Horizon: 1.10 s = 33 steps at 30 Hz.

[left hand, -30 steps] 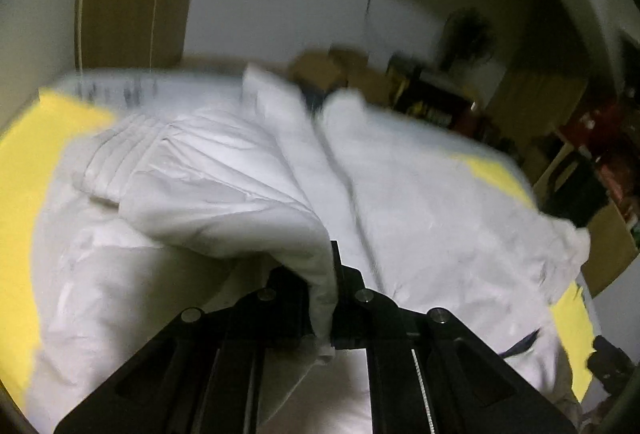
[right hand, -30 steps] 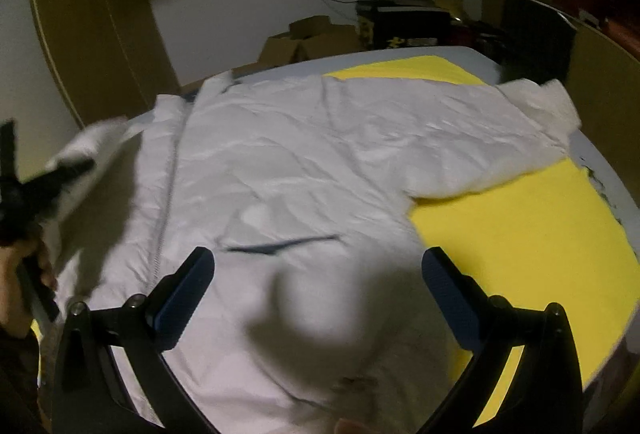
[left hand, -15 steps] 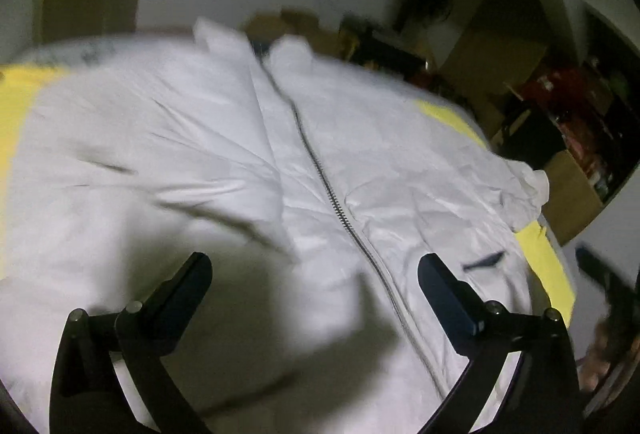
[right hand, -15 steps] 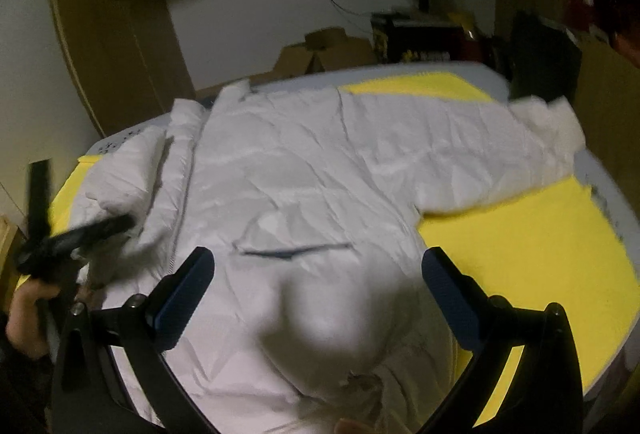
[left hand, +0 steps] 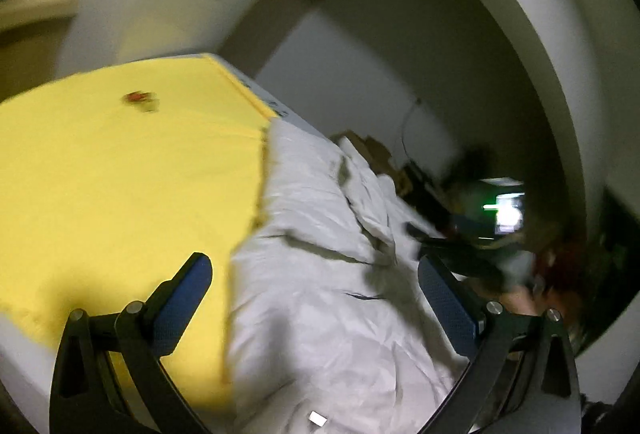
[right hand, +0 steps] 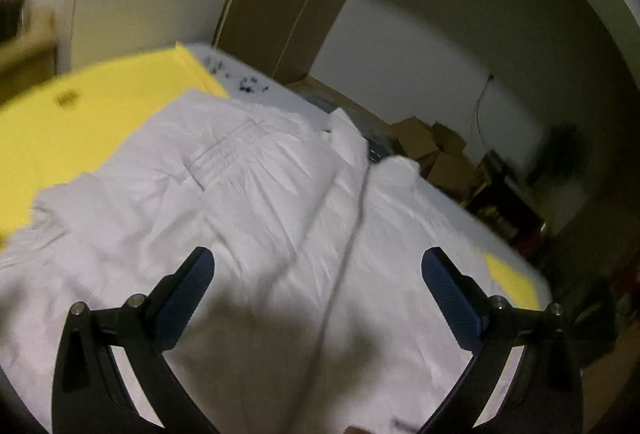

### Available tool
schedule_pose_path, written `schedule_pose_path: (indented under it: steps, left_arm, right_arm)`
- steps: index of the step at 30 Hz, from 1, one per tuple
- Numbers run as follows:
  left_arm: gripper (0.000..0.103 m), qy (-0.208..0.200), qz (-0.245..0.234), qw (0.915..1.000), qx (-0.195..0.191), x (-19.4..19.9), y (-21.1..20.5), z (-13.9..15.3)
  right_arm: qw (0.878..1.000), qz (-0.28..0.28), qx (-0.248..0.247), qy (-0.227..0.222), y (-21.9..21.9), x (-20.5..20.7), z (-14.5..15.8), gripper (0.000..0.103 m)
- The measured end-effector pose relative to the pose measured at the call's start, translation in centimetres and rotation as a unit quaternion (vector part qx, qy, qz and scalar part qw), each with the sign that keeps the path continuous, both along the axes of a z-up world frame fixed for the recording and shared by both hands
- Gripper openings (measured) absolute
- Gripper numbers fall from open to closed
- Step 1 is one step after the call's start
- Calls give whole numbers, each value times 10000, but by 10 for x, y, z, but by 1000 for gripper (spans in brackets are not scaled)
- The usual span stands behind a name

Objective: Fold large clothes

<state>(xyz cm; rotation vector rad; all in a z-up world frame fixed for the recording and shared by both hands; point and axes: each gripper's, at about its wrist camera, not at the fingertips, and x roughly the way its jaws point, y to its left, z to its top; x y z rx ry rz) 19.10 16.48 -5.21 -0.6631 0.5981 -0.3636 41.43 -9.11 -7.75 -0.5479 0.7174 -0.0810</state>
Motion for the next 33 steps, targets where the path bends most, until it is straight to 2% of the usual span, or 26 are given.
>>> schedule_pose_path:
  steps: [5, 9, 11, 13, 16, 17, 19, 20, 21, 22, 23, 25, 26, 27, 29, 30, 32, 33]
  left_arm:
    - [103, 50, 387, 9989, -274, -19, 38, -3]
    - [103, 3, 389, 9988, -292, -23, 46, -3]
    - [103, 37, 332, 9989, -329, -22, 47, -7]
    - [103, 80, 302, 9988, -385, -22, 47, -10]
    - [103, 145, 289, 9983, -481, -19, 47, -14]
    - [103, 162, 275, 9981, -534, -19, 47, -15]
    - [103, 175, 256, 9979, -576, -18, 45, -16]
    - [103, 178, 244, 9978, -591, -18, 44, -16]
    - [103, 182, 216, 9978, -600, -17, 42, -16]
    - [103, 196, 195, 9978, -602, -17, 40, -16]
    - [103, 212, 172, 9978, -608, -16, 38, -17]
    - [103, 230, 132, 9976, -647, -14, 34, -17]
    - [103, 249, 119, 9974, -662, -13, 31, -18]
    - [103, 269, 92, 9972, -687, -12, 28, -18]
    - [103, 302, 4, 9970, -712, -10, 20, -16]
    - [103, 300, -36, 9971, -702, -10, 17, -15]
    - [103, 272, -102, 9976, -625, -10, 11, -12]
    - [103, 258, -114, 9981, -554, -11, 8, -10]
  right_arm:
    - [9954, 359, -300, 835, 43, 64, -40, 101]
    - [9899, 237, -794, 1154, 56, 94, -70, 100]
    - [9891, 140, -586, 1341, 49, 103, -77, 77]
    - [9902, -26, -383, 1343, 40, 106, -78, 35]
    - [9936, -112, -175, 1108, 27, 100, -65, 17]
    - [9946, -180, 26, 1025, 20, 96, -58, 15]
    - [9939, -310, 729, 772, 0, 88, -37, 12]
    - [9887, -434, 1309, 596, -17, 80, -24, 12]
    - [9829, -535, 1689, 501, -28, 72, -17, 12]
    - [9710, -706, 2253, 384, -47, 65, -10, 12]
    - [9514, -943, 2919, 282, -73, 58, -6, 12]
    - [9132, -1372, 3833, 176, -113, 47, -12, 12]
    - [8852, -1684, 4334, 147, -141, 43, -22, 12]
    - [8622, -1888, 4699, 98, -160, 40, -31, 14]
    - [8194, -2278, 5257, 172, -196, 42, -56, 32]
    - [7947, -2559, 5497, 268, -215, 40, -71, 51]
    - [7437, -2763, 6085, 180, -241, 29, -87, 50]
    - [7360, -2768, 6176, 161, -246, 24, -86, 51]
